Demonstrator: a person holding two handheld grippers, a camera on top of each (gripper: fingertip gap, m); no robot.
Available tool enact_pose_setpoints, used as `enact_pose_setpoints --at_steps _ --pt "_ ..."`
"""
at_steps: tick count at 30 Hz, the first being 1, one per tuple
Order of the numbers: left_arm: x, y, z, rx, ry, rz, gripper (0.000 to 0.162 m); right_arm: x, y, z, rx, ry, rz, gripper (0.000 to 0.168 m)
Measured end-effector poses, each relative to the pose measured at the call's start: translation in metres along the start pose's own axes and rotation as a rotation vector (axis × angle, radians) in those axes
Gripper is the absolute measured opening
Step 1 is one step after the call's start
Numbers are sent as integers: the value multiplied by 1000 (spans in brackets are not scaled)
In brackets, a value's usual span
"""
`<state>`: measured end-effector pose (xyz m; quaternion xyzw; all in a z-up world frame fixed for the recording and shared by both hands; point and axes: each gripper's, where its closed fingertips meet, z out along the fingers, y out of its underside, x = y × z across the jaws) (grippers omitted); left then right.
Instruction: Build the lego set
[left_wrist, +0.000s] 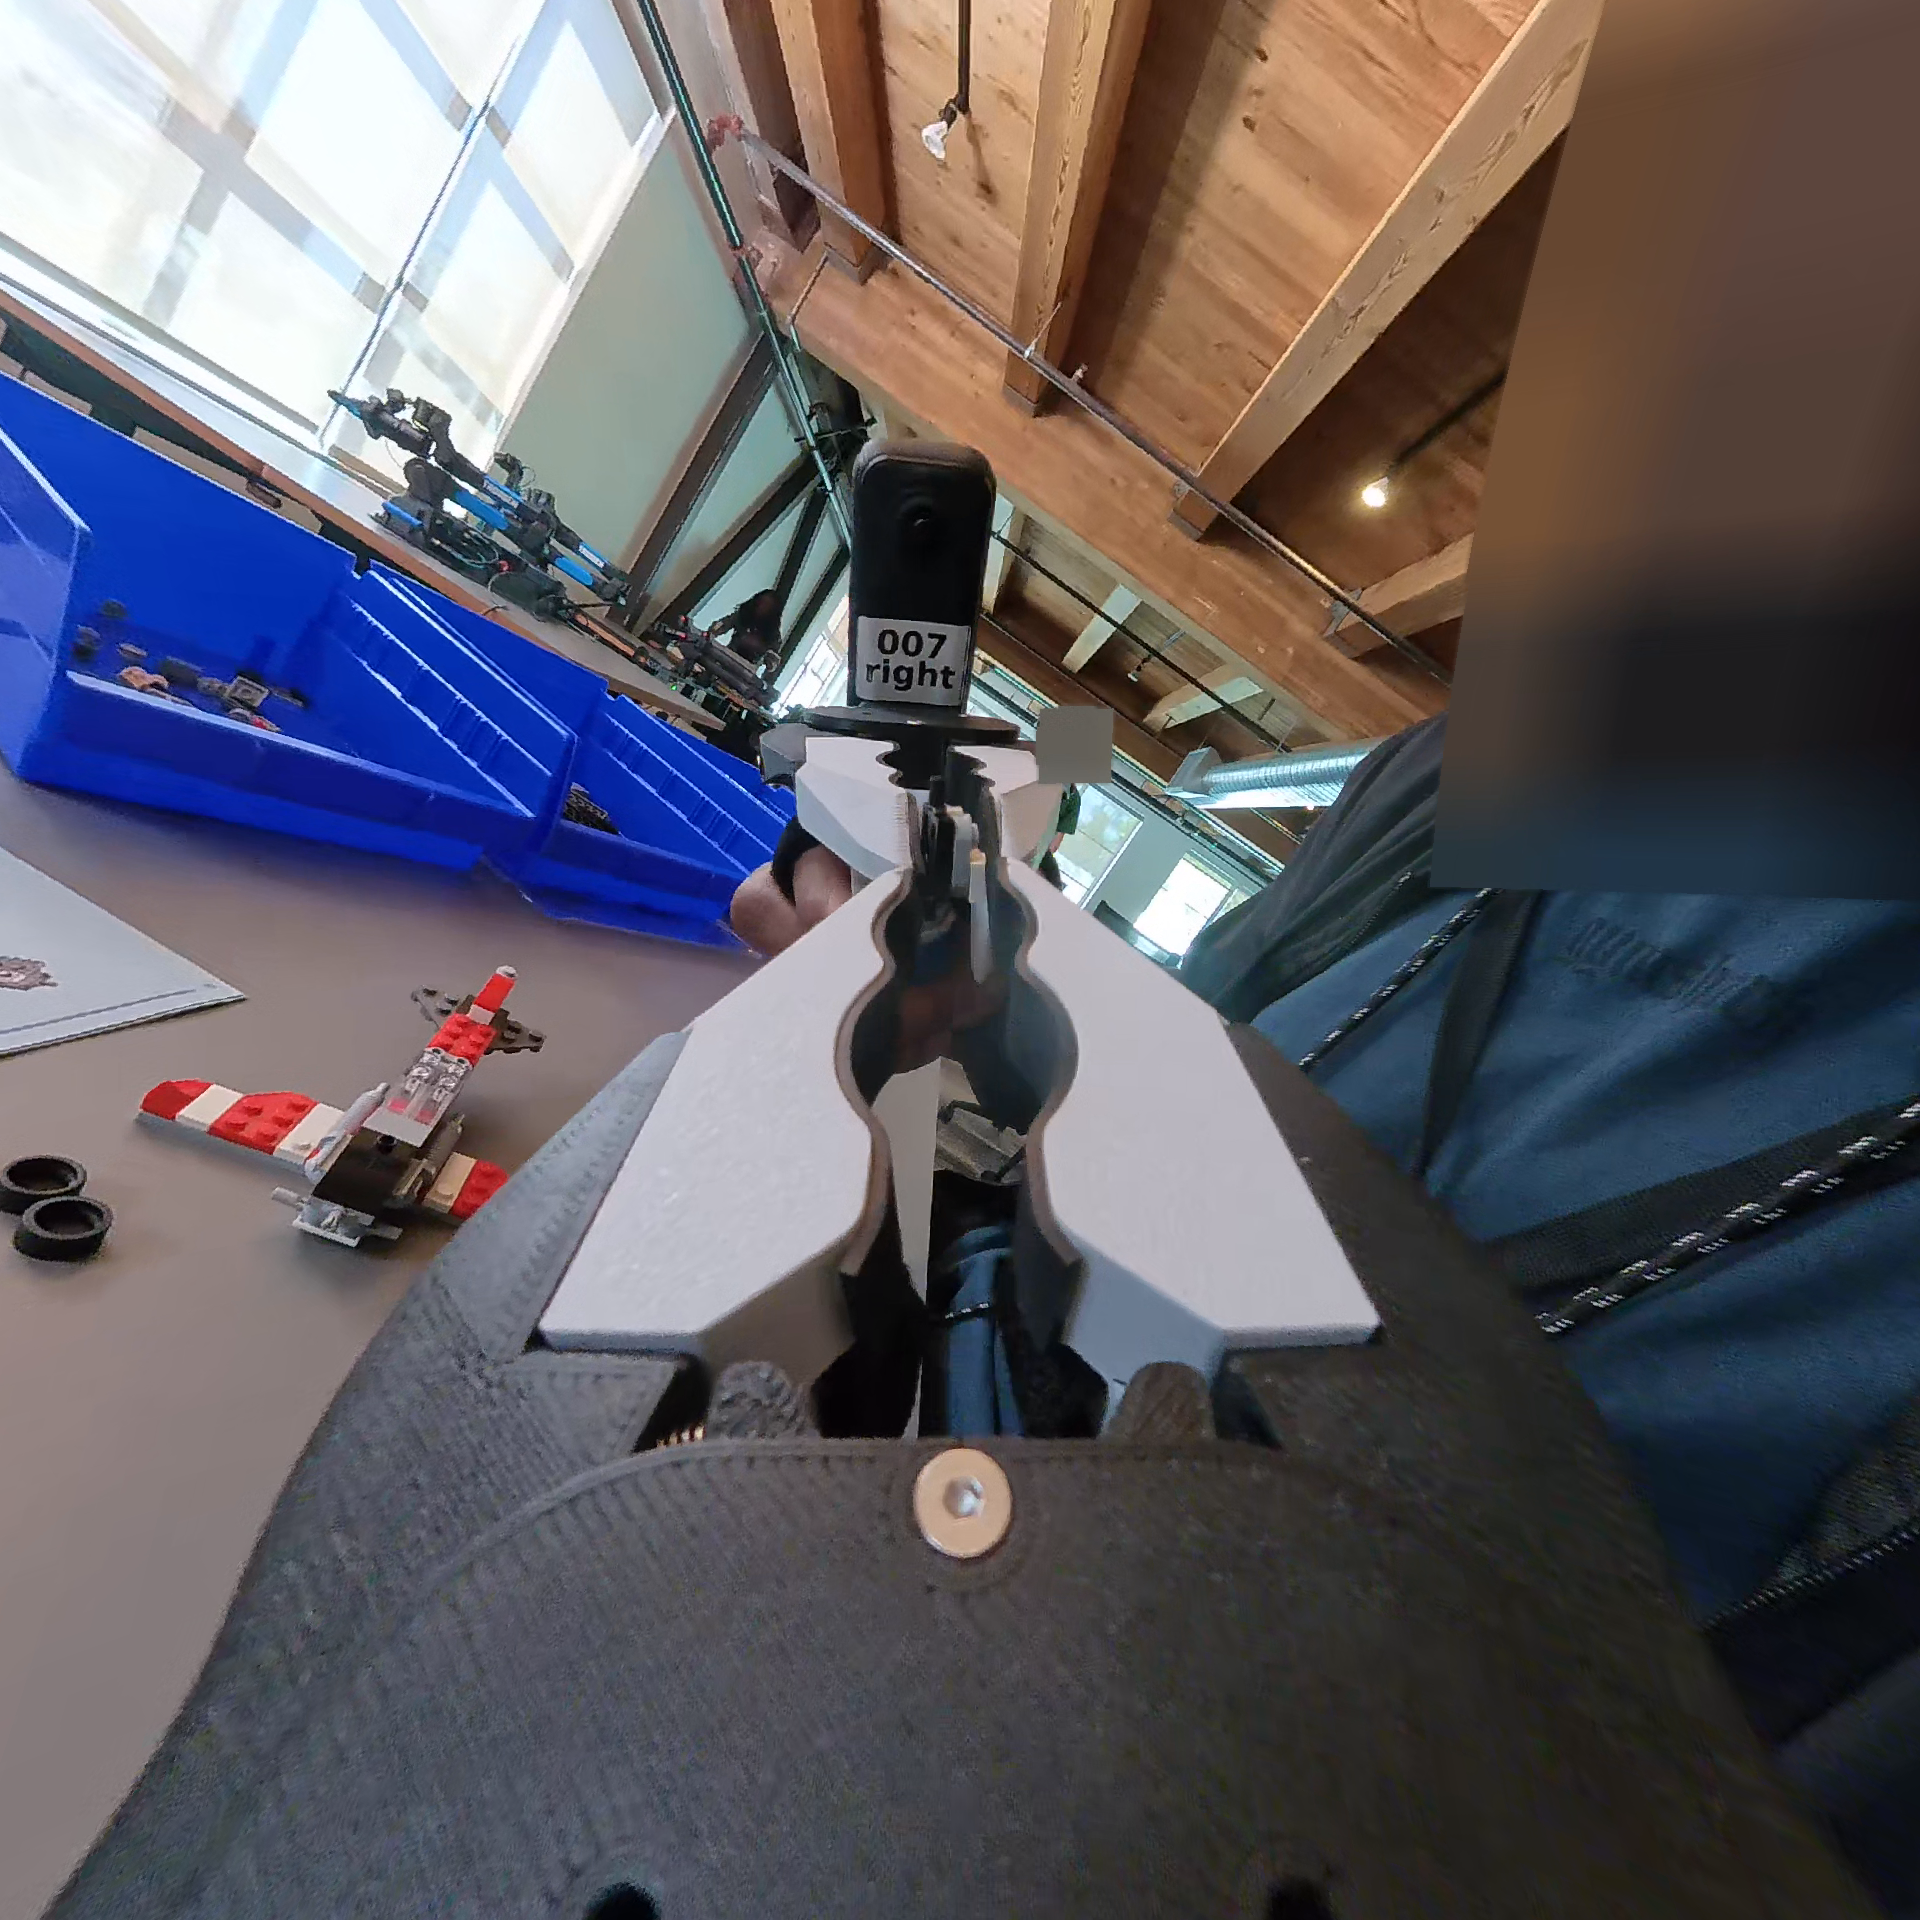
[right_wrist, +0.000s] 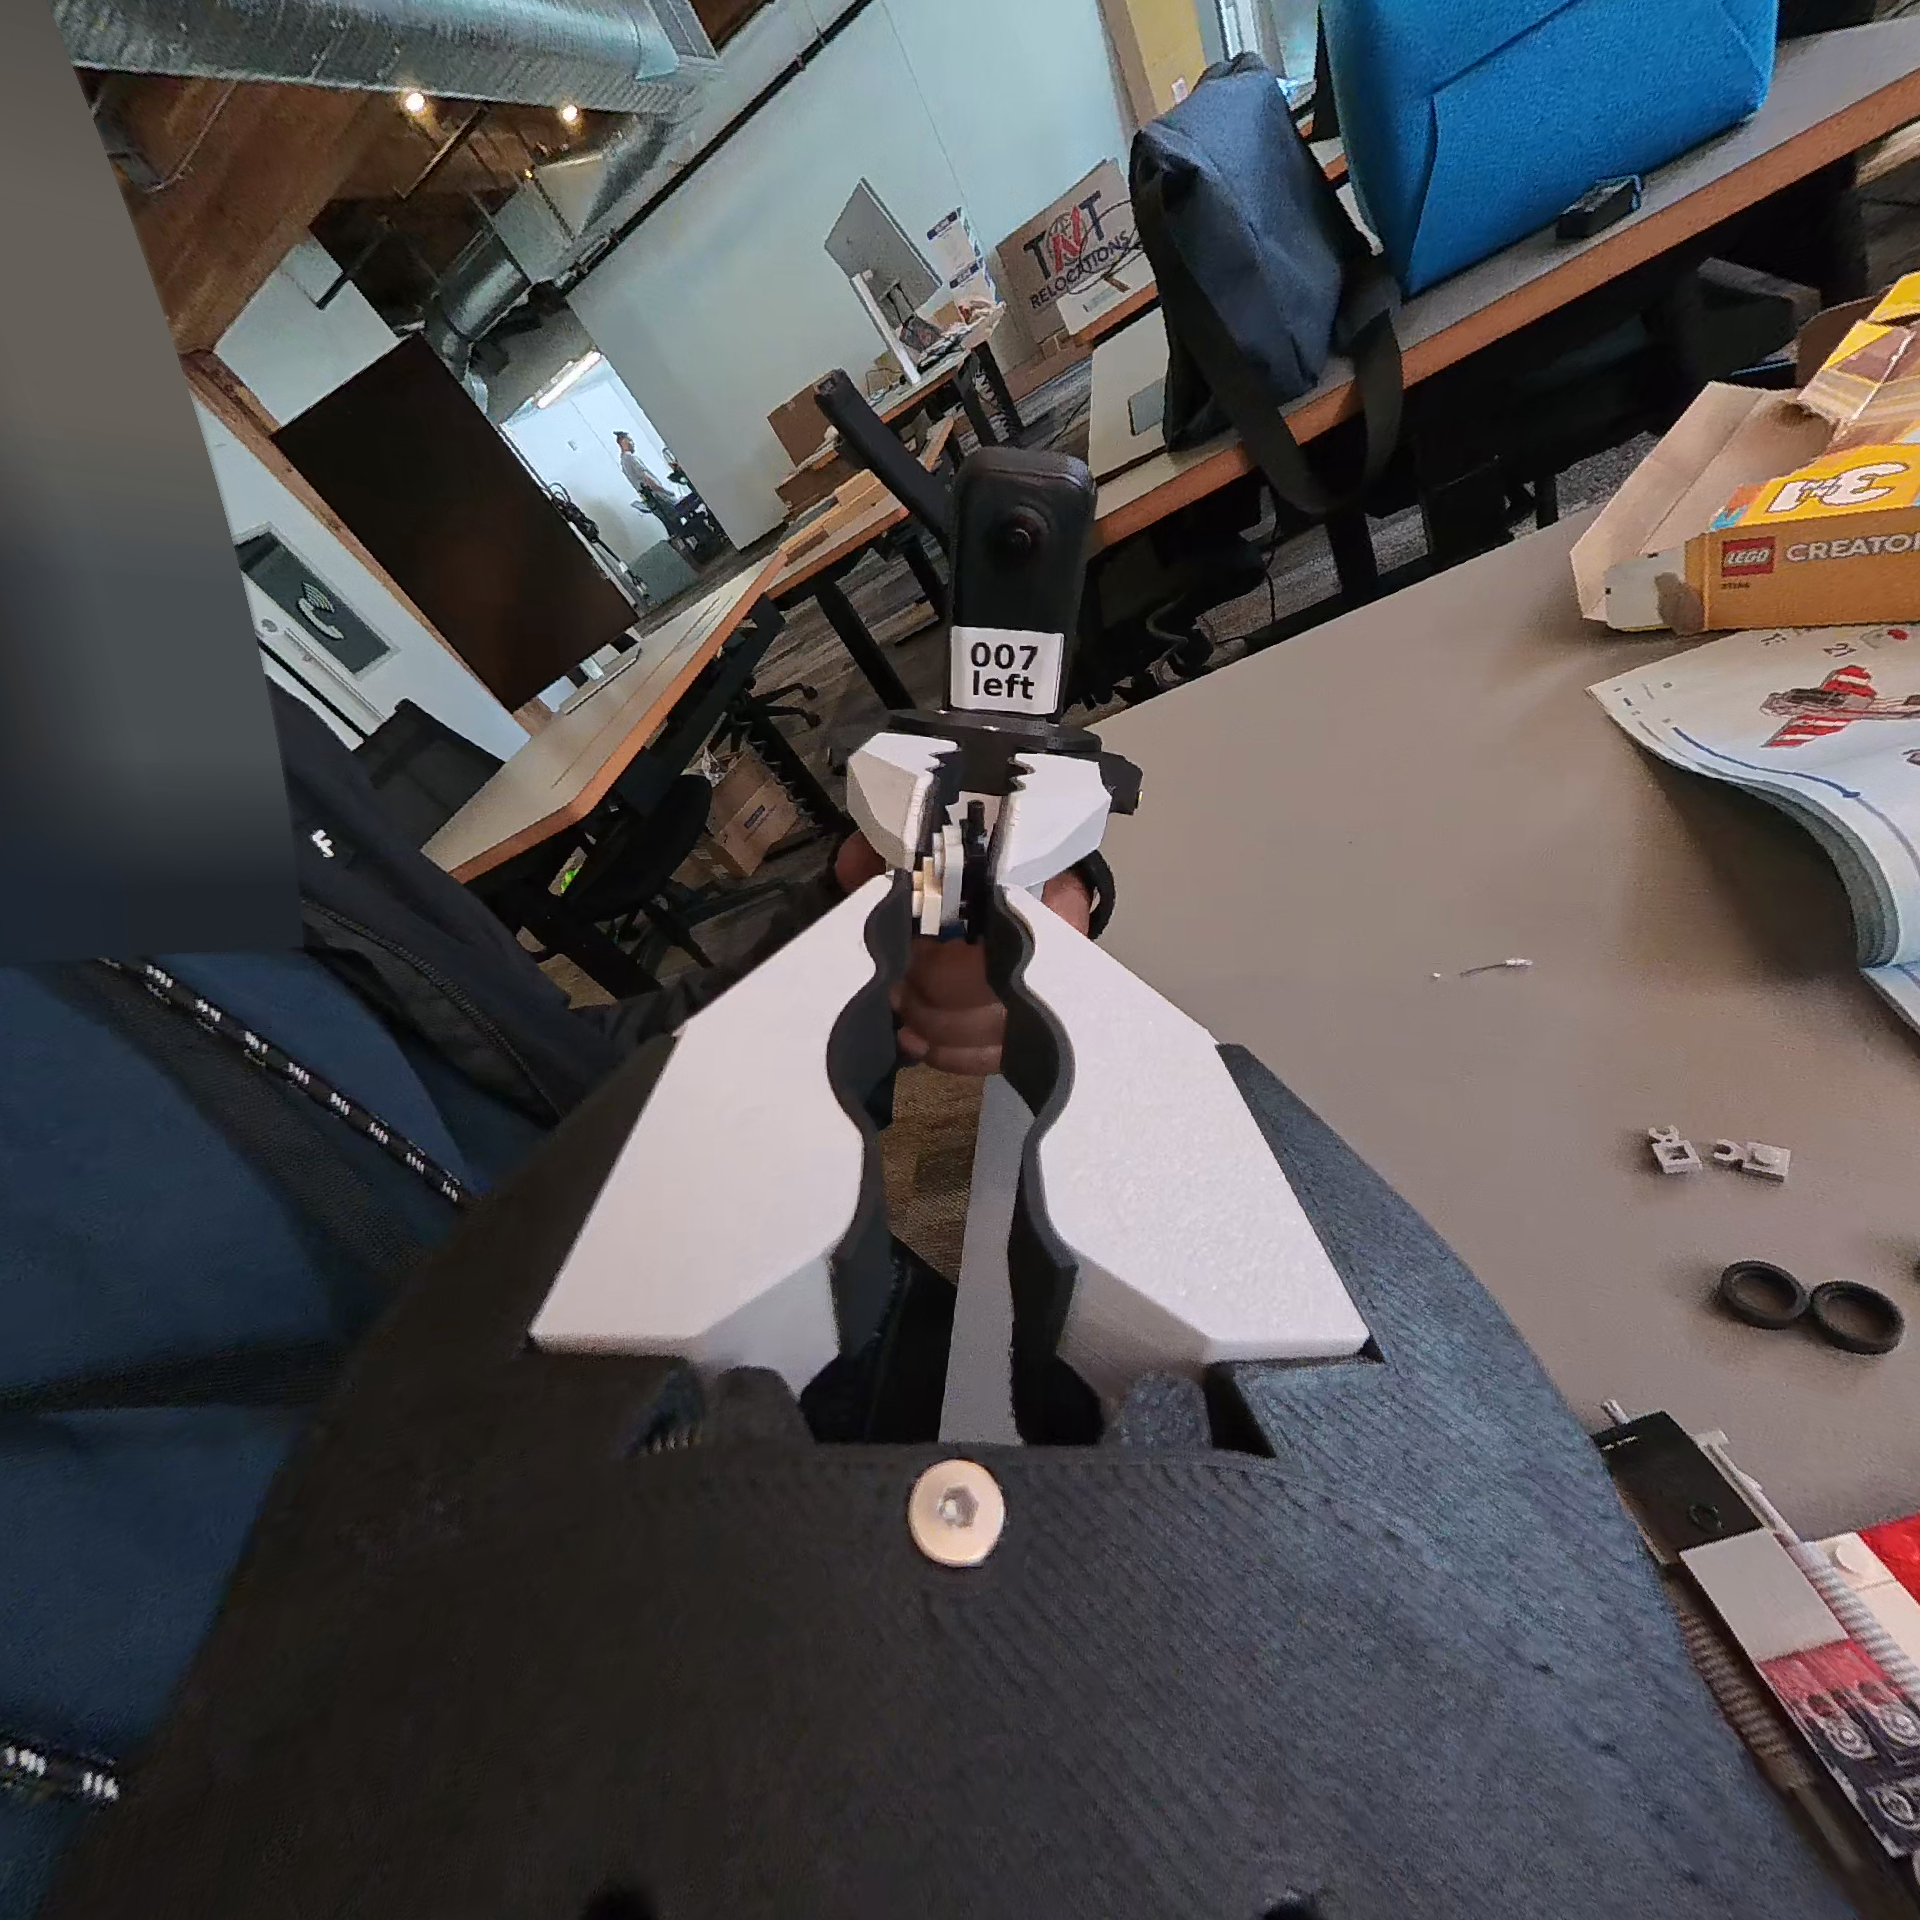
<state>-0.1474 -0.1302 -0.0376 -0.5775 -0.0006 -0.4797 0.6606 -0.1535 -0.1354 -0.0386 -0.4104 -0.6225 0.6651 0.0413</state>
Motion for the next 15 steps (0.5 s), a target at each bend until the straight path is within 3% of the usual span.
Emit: enact_pose_setpoints --at_steps 15 --pt "3 2 0 -7 13 6 12 -1 2 0 -28 13 -47 13"
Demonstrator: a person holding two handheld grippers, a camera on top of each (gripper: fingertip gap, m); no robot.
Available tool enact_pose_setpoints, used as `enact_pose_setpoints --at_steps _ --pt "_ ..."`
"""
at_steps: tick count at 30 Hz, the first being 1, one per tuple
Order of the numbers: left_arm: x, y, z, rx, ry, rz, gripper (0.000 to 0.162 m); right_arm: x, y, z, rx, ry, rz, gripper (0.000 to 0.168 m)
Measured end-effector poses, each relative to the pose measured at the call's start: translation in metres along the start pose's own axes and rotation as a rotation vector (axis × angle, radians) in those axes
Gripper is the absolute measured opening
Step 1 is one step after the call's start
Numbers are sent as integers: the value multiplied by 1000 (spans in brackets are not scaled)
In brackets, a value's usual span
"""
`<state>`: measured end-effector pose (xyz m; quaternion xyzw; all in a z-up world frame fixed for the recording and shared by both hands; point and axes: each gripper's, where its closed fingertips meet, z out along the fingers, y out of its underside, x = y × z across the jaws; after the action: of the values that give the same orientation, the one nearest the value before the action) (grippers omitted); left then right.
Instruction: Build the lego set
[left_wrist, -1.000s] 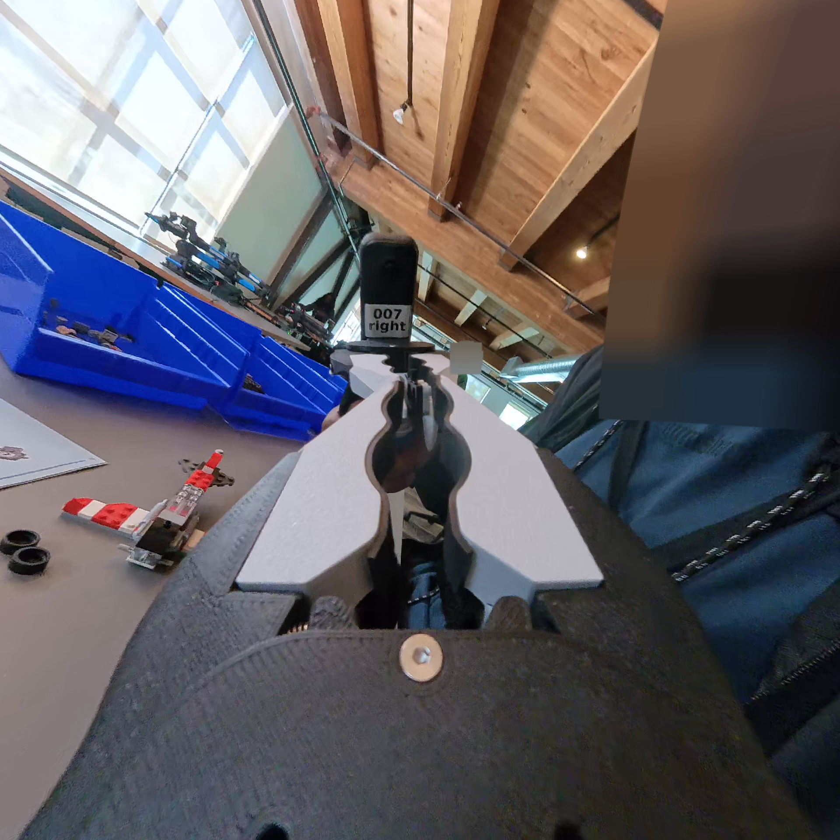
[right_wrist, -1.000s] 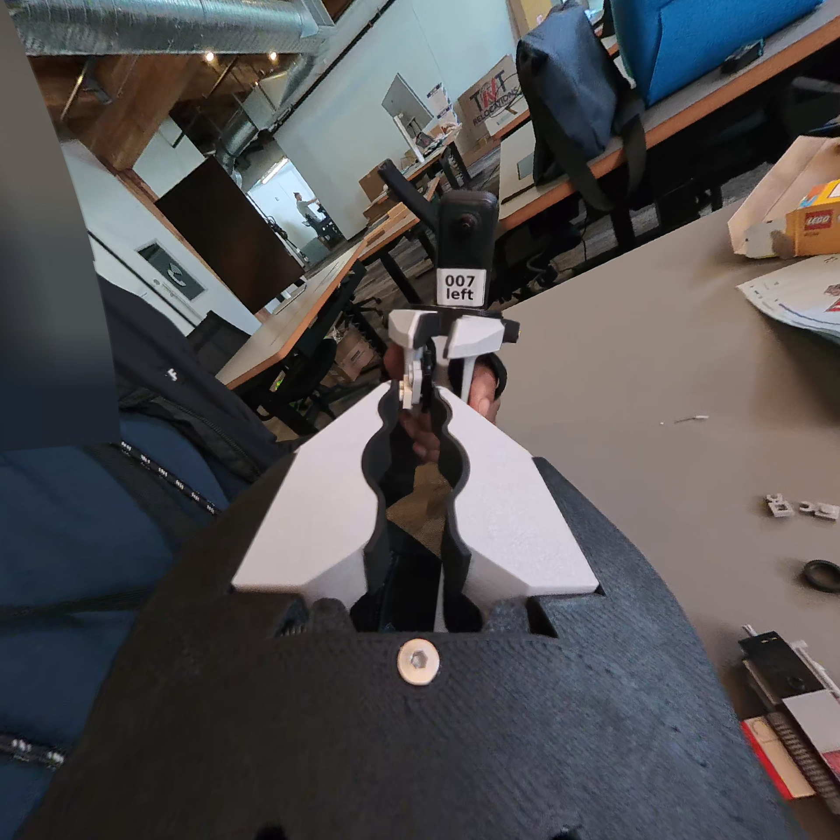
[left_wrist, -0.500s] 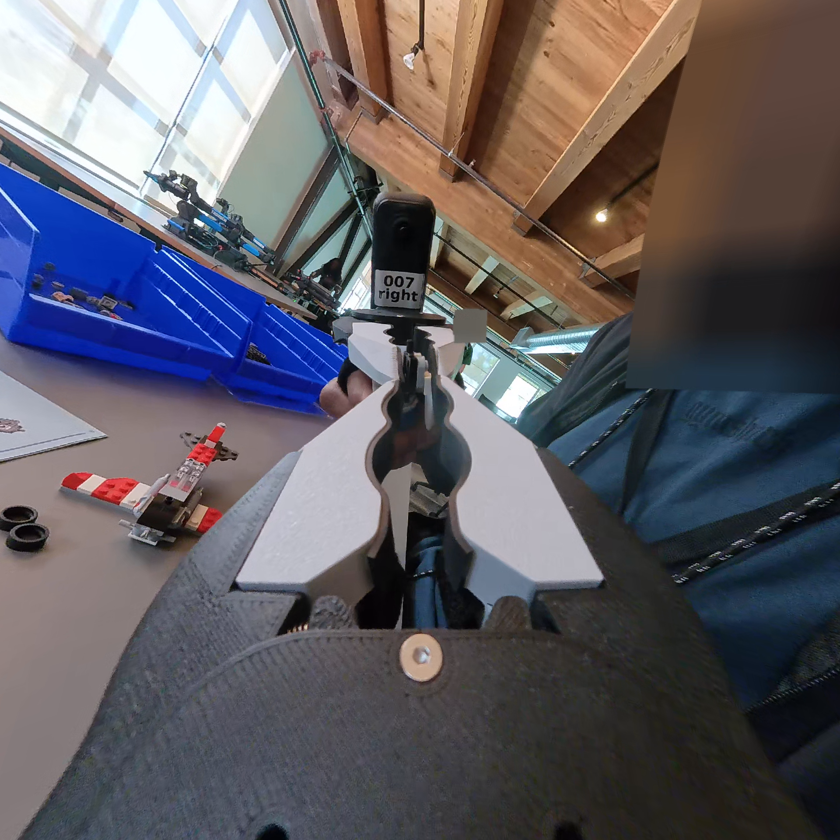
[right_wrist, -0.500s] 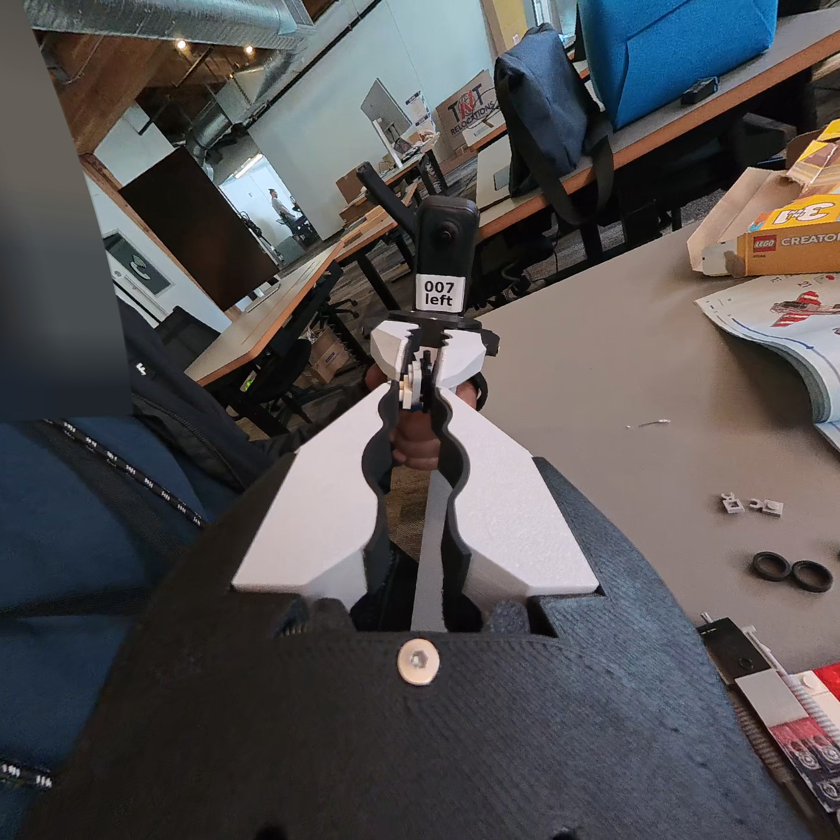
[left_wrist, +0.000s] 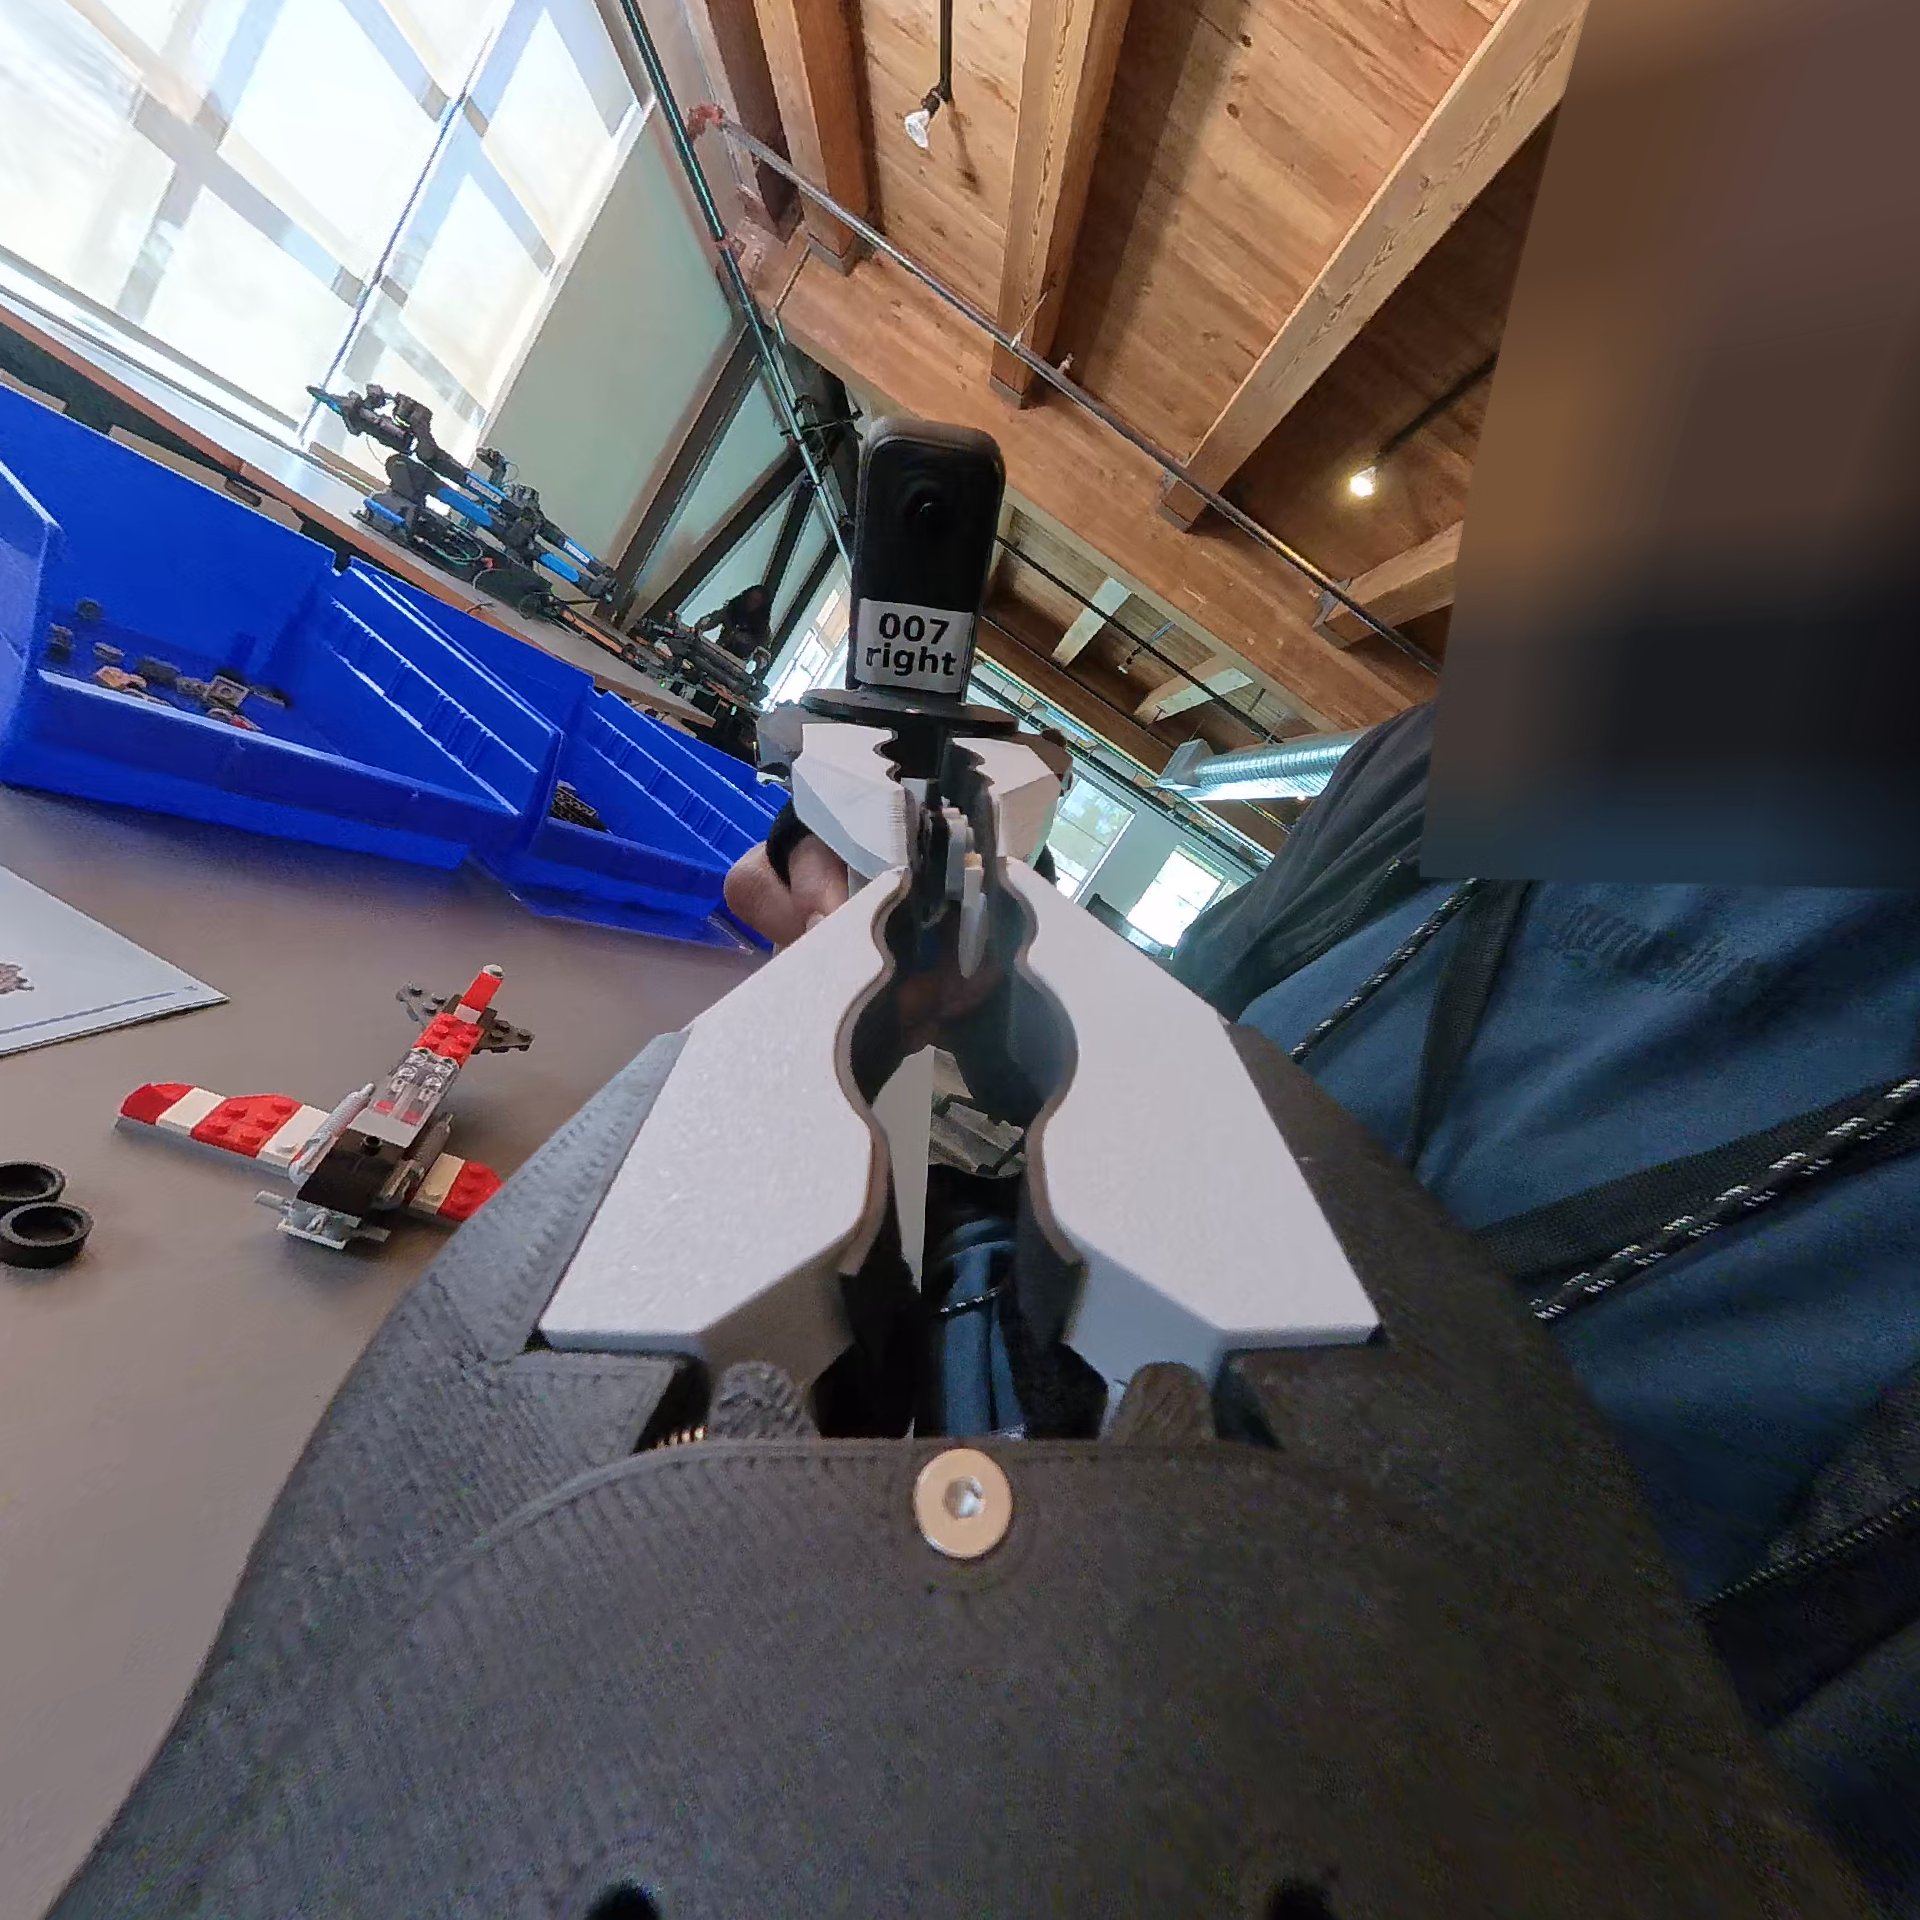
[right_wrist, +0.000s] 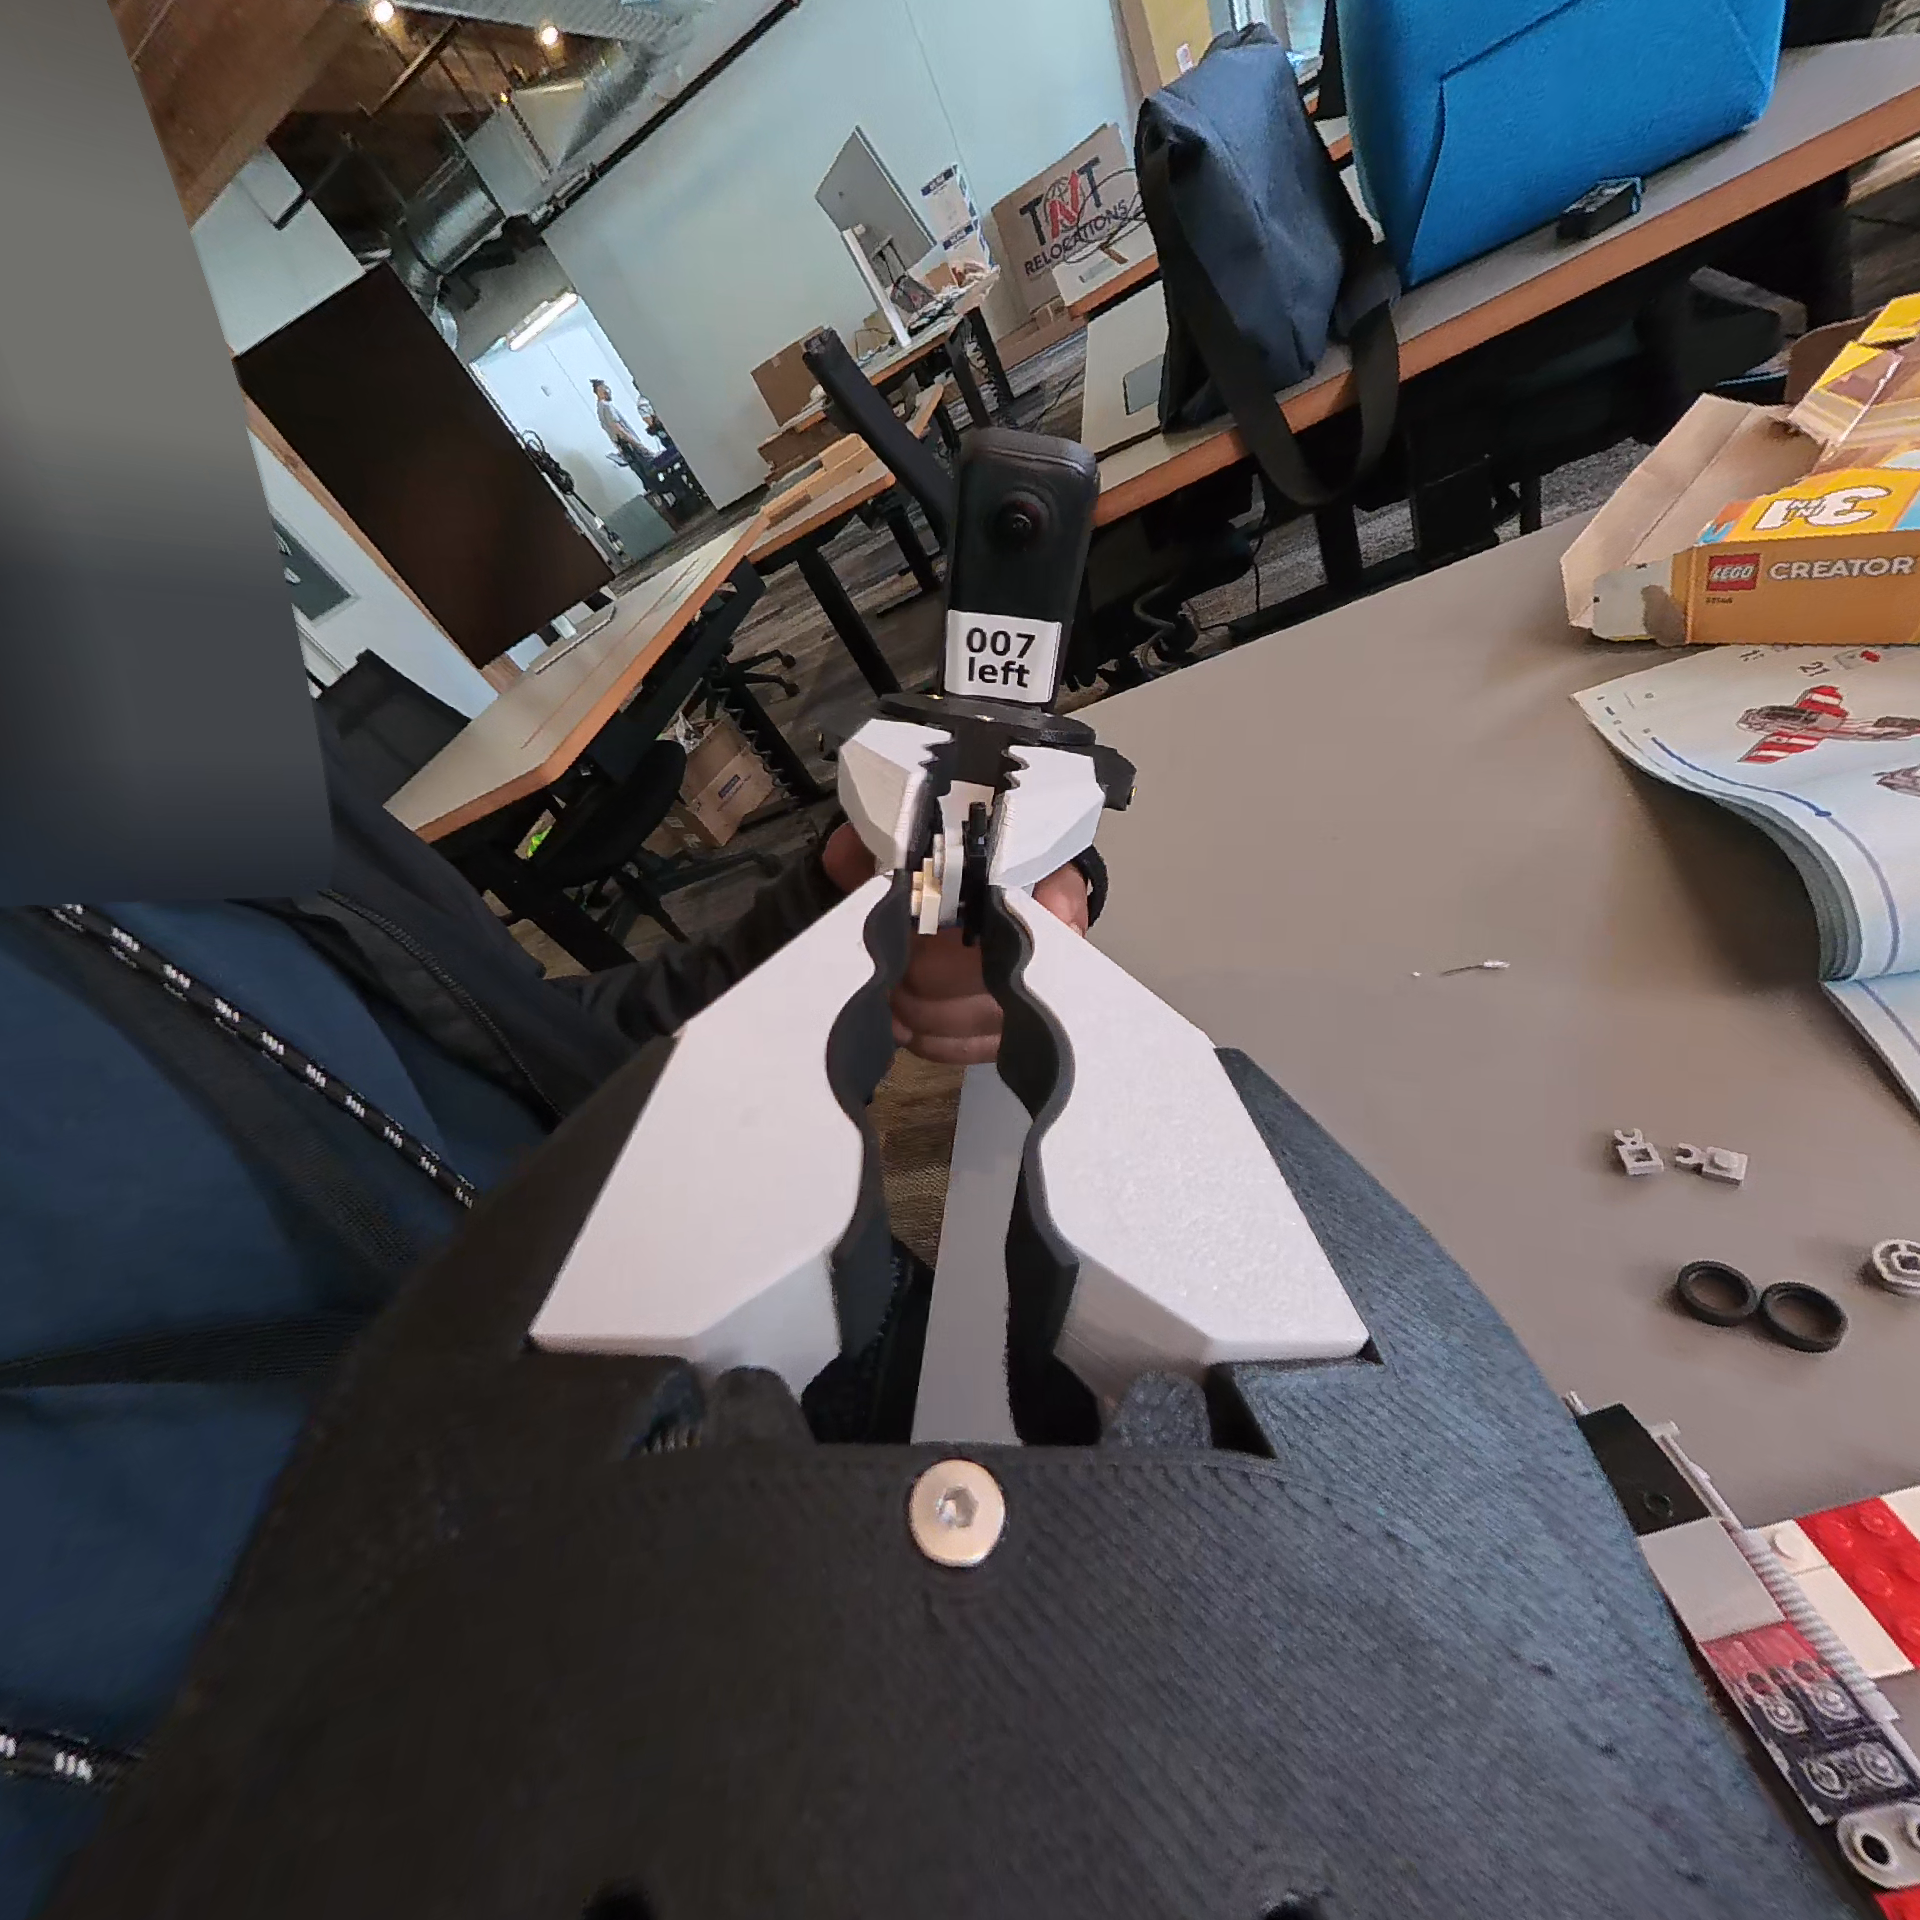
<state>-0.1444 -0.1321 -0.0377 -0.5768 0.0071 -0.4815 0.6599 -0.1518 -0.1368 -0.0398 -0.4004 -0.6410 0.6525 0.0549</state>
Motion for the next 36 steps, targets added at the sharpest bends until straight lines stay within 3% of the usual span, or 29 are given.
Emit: enact_pose_setpoints --at_steps 25,36 --pt "-3 6 2 -42 -17 29 9 0 6 -2 5 -25 83 11" --pt "-12 4 -1 5 -11 -77 12 12 6 -1 57 26 144 12"
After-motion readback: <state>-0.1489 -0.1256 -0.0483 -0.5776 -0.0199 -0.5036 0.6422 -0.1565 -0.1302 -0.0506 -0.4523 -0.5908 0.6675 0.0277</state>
